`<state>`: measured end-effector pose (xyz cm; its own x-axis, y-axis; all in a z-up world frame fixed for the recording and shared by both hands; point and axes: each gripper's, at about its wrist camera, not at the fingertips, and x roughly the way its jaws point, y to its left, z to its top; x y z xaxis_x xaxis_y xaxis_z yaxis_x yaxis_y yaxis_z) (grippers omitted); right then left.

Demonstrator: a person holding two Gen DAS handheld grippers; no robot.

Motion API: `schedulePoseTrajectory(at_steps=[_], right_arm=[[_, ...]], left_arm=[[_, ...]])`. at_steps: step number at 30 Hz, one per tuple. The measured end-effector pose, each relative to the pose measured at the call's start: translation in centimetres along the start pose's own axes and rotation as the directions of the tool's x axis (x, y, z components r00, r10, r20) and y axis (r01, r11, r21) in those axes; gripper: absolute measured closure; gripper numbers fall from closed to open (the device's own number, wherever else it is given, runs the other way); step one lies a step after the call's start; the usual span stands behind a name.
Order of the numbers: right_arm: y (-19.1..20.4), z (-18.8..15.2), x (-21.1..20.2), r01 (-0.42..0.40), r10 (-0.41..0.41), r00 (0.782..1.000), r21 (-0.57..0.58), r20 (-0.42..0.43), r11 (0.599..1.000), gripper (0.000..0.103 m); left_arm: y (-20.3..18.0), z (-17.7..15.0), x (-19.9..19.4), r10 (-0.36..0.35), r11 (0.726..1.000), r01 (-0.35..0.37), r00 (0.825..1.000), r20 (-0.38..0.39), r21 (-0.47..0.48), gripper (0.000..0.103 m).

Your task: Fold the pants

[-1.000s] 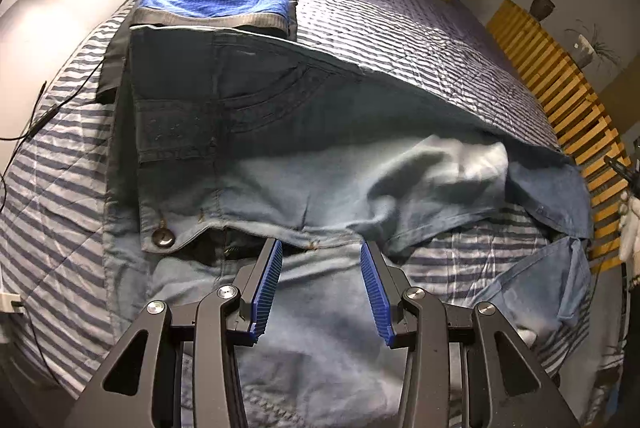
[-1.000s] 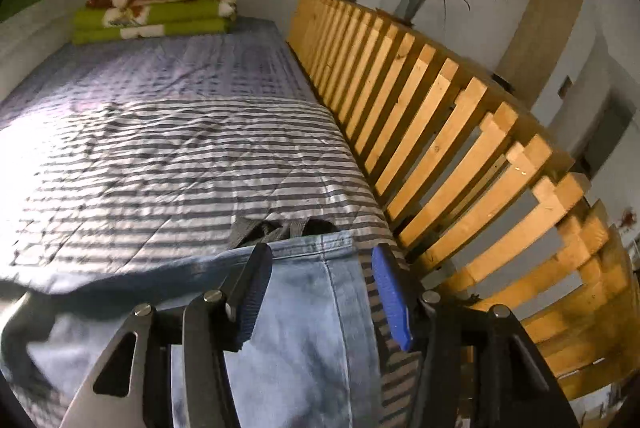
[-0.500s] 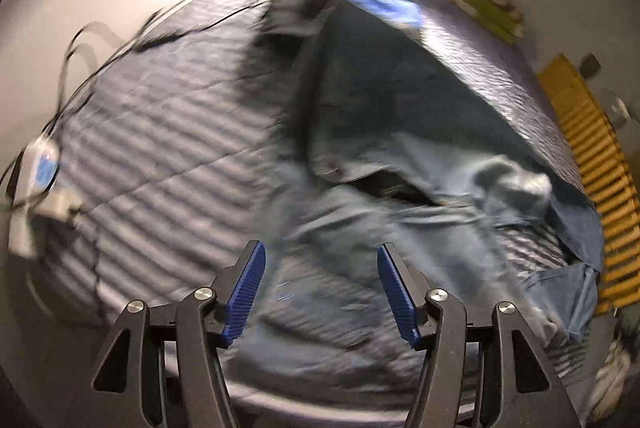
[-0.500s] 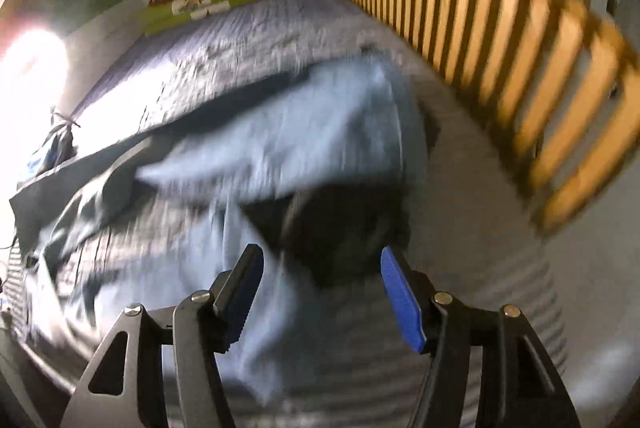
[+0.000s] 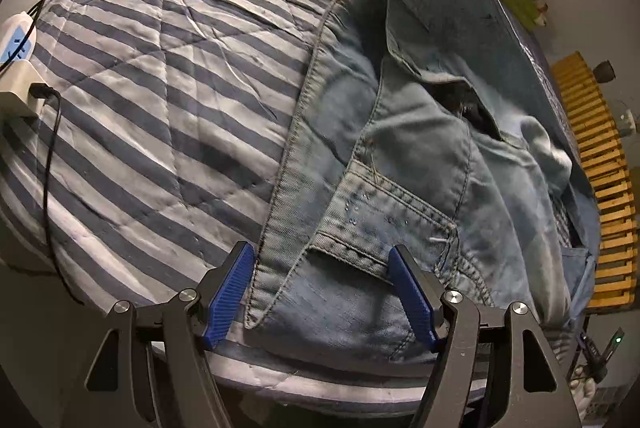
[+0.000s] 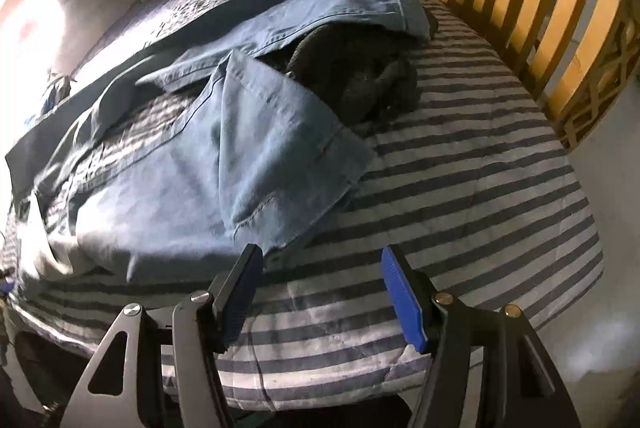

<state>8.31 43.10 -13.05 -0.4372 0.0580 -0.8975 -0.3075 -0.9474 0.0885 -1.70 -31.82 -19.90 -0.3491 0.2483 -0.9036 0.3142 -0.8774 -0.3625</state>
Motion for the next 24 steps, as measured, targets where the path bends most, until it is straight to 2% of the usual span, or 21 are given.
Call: schedulePoseTrajectory(at_steps=[2,3,4,5,7,12,17,20,24], right_arm=[[0.5,0.0,0.5,0.005,-0.005,1.000,-0.020,-0.009,1.000,0.041],[0.7,0.2,0.9,0.007,-0.007,1.000,-0.034,-0.013,0.999,0.041],[0.9,0.3,1.2,0.008,-0.009,1.000,-0.049,-0.016,0.999,0.040],[1.2,0.4,1.7,0.014,-0.016,1.000,-0.067,-0.016,0.998,0.040],[1.7,0.5,2.3,0.023,-0.025,1.000,-0.090,-0.018,0.996,0.040],[1.6,0.2,2.0,-0.007,0.006,1.000,-0.101,-0.014,0.995,0.040],[1.1,-0.1,0.8,-0.018,0.019,1.000,-0.124,0.007,0.992,0.038],[1.1,0.5,1.5,-0.011,0.012,1.000,-0.113,0.005,0.993,0.036],[1.2,1.8,3.0,-0.111,0.110,0.994,-0.045,-0.012,0.993,0.036]], left_arm=[[-0.3,-0.4,0.0,0.006,1.000,-0.007,1.000,0.017,0.016,0.035],[-0.6,-0.7,0.0,-0.002,0.999,0.001,1.000,0.016,0.033,0.045],[-0.8,-0.9,0.0,-0.001,0.999,0.000,1.000,0.008,0.044,0.074],[-0.9,-1.0,0.0,0.016,0.999,-0.016,1.000,0.006,0.048,0.087],[-1.0,-1.3,-0.4,0.021,0.999,-0.022,1.000,0.015,0.049,0.092],[-0.9,-1.1,-2.9,-0.015,1.000,0.015,0.998,0.060,0.015,0.094],[-1.5,-0.5,-6.5,-0.043,0.999,0.040,0.992,0.122,0.035,0.094],[-2.3,0.4,-7.5,-0.048,0.998,0.041,0.989,0.138,0.051,0.094],[-3.5,0.8,-8.1,-0.042,0.997,0.032,0.987,0.154,0.068,0.095]])
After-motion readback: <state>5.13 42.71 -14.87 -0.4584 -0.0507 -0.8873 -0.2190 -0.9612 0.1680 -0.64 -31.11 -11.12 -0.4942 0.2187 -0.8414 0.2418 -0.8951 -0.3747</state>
